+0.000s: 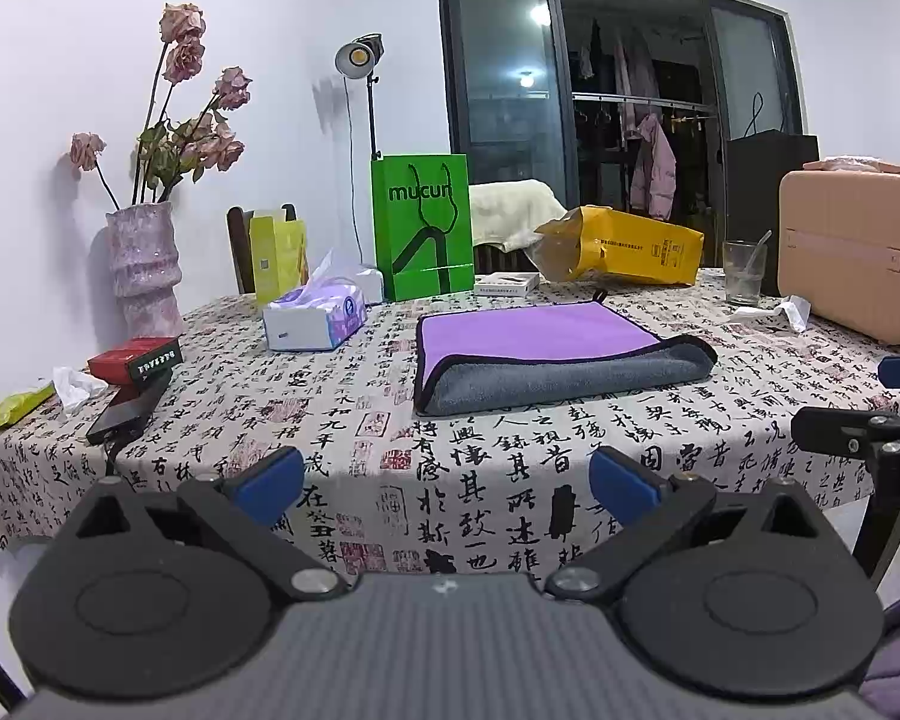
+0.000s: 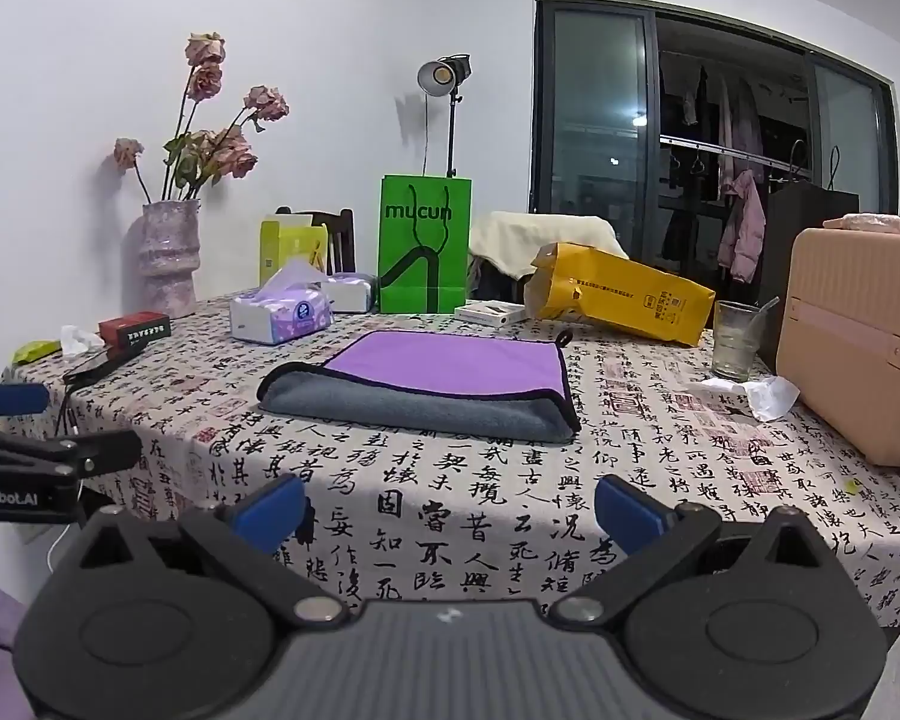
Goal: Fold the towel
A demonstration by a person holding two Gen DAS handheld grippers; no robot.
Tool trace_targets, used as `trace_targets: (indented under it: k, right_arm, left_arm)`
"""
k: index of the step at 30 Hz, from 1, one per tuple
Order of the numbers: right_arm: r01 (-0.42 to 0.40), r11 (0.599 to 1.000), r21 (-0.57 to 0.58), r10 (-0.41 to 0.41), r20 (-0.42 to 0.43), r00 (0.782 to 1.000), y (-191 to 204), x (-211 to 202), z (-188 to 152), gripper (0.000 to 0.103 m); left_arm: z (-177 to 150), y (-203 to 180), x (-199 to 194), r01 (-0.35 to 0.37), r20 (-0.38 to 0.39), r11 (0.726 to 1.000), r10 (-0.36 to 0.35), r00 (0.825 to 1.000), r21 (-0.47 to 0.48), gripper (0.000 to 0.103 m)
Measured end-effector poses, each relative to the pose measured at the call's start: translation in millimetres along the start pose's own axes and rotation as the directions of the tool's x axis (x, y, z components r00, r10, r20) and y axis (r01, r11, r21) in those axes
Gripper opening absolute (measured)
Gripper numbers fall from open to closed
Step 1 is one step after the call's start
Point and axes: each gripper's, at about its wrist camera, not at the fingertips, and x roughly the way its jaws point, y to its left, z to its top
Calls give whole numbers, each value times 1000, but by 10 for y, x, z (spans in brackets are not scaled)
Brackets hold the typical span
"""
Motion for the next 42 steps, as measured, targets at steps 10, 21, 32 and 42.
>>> trace_targets:
  k: [10,21,32,42]
  right_arm:
    - [-1,1000,-5,1,2,1000,-2,-1,-4,103]
    - [-5,1000,-12,5,2,1000,23,0,9,103]
    - [-2,1000,-9,2,0,1000,13,-5,9,103]
    - [3,1000,-11,-3,-7,1000,5,-1,-10,103]
  left_arm:
    - [12,-2,-24,1,21,1000,-1,1000,9,103]
    - [6,-1,-19,3,22,1000,-3,1000,11,103]
    - [16,-6,-21,6,18,1000,-7,1000,12,103]
    - [-4,-29,-15,10,14,1000,-11,1000,15,103]
